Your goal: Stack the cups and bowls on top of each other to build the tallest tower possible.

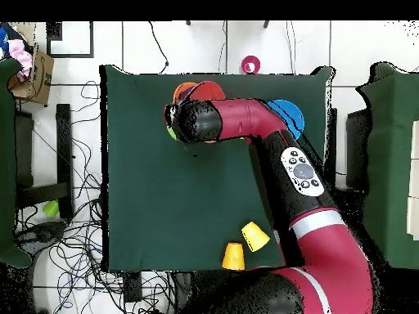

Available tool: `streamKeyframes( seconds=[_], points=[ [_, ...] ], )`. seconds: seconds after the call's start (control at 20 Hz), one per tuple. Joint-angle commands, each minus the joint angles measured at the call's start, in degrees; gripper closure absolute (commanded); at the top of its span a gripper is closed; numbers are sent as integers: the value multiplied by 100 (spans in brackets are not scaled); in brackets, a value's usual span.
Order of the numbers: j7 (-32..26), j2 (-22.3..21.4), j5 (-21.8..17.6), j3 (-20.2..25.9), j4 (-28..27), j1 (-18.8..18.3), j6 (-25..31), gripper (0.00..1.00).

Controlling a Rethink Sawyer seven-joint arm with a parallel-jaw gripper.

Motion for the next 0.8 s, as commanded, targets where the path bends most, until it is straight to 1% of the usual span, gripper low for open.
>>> streamKeyframes(
  seconds=[0.05,0.25,0.35,0.4,0.8],
  points=[
    [430,238,-90,-671,215,320,676,100],
    [542,266,-34,-815,240,449,661,100],
    [658,250,11,-881,305,509,568,100],
    [711,233,67,-952,340,577,497,0],
    [883,208,286,-1014,556,742,345,0]
  ],
)
